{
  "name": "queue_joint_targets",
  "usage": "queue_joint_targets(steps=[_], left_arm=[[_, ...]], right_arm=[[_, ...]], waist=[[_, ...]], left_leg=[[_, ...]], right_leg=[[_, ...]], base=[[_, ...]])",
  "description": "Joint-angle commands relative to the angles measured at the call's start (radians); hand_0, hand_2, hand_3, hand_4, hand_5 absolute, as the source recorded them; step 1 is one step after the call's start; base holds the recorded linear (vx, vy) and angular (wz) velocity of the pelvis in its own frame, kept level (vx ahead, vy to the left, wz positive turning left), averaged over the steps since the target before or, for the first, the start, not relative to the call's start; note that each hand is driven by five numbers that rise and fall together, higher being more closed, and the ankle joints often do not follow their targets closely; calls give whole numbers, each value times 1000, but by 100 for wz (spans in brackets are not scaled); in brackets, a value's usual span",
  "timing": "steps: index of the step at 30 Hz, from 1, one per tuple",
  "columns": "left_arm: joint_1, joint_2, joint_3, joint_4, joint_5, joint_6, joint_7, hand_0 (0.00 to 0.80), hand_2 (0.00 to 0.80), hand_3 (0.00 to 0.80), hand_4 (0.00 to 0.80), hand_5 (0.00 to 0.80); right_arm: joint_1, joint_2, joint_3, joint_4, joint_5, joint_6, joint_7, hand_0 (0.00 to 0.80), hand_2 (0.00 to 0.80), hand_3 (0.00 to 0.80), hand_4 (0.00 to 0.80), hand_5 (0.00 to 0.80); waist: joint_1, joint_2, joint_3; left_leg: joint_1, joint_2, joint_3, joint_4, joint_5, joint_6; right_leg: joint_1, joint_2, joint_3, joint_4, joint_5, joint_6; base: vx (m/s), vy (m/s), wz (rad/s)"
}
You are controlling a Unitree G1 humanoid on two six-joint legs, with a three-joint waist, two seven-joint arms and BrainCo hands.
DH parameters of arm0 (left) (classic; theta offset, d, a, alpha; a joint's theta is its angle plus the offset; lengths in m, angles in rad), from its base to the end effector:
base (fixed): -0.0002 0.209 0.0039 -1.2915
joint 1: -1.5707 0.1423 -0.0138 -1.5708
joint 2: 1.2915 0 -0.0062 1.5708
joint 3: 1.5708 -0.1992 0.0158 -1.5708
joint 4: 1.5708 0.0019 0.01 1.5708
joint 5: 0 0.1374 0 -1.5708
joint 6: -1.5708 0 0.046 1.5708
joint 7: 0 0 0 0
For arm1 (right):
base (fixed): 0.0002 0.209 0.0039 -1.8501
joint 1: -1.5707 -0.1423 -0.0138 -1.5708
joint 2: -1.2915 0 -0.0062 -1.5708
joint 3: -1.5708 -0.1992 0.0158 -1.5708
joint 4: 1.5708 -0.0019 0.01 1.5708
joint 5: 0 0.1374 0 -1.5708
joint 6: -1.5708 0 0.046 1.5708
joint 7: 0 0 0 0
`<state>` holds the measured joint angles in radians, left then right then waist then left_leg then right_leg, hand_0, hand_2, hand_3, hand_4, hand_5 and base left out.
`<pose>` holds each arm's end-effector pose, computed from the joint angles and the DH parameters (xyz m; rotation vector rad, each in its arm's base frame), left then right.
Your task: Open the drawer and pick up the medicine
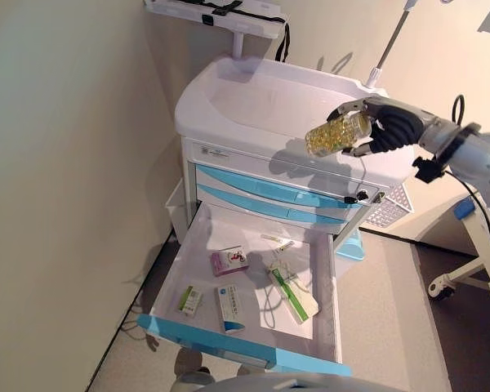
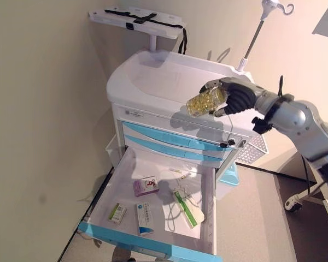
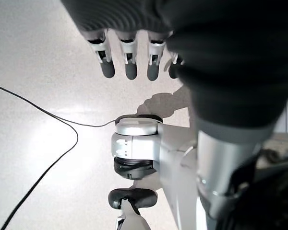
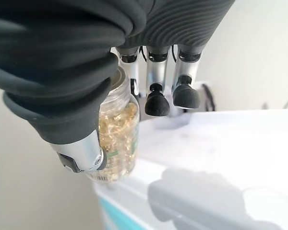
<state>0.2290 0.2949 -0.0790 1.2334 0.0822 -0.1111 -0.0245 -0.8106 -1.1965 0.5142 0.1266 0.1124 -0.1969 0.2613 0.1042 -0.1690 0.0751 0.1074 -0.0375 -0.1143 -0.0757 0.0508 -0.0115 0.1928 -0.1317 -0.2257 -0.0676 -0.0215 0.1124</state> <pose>-0.0142 0.2528 -0.1279 0.3331 1.3653 0.0362 0.2820 -0.2629 0.2573 -1.2499 -0.4006 0.4387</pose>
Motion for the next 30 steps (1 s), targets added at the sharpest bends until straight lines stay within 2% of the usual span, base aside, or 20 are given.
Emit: queue_joint_targets(steps=[1,2,5,10,13,23,30], left_arm=[[-24,3,-15,49,-33,3,25,0,0,0,0,0],[-23,4,-17,53,-37,5,25,0,0,0,0,0],[-23,10,-24,57,-45,5,24,0,0,0,0,0],[-29,23,-30,64,-65,12,20,0,0,0,0,0],[-32,33,-32,62,-72,16,17,0,0,0,0,0],[-59,73,-38,56,-87,30,9,0,0,0,0,0],[-83,100,-43,47,-96,37,-5,0,0,0,0,0]], right_arm=[[-177,-45,114,116,52,15,-59,800,800,800,800,800],[-240,-43,163,167,49,17,-63,800,800,800,800,800],[-312,-40,218,247,32,23,-74,800,800,800,800,800],[-555,0,402,470,-46,45,-74,800,800,800,800,800],[-616,32,445,559,-79,59,-64,800,800,800,800,800],[-715,163,504,833,-202,101,-30,800,800,800,800,800],[-695,203,494,972,-243,128,14,800,800,800,800,800]], waist=[[31,-35,-53],[31,-37,-52],[33,-44,-51],[42,-61,-45],[49,-72,-41],[88,-107,-17],[122,-125,-1]], left_leg=[[-32,11,11,50,-69,-24],[-33,11,11,51,-69,-25],[-34,10,9,52,-69,-25],[-40,10,-1,55,-67,-26],[-47,11,-6,56,-65,-25],[-68,5,-36,61,-58,-24],[-91,-2,-62,62,-50,-24]], right_leg=[[-106,5,-16,70,56,29],[-106,5,-17,70,56,29],[-105,6,-19,70,57,30],[-108,8,-24,73,57,28],[-110,9,-27,73,57,28],[-116,10,-49,76,59,29],[-123,8,-74,71,60,30]], base=[[0,0,0],[0,0,0],[1,0,1],[2,-3,3],[2,-11,7],[8,-14,8],[19,-9,12]])
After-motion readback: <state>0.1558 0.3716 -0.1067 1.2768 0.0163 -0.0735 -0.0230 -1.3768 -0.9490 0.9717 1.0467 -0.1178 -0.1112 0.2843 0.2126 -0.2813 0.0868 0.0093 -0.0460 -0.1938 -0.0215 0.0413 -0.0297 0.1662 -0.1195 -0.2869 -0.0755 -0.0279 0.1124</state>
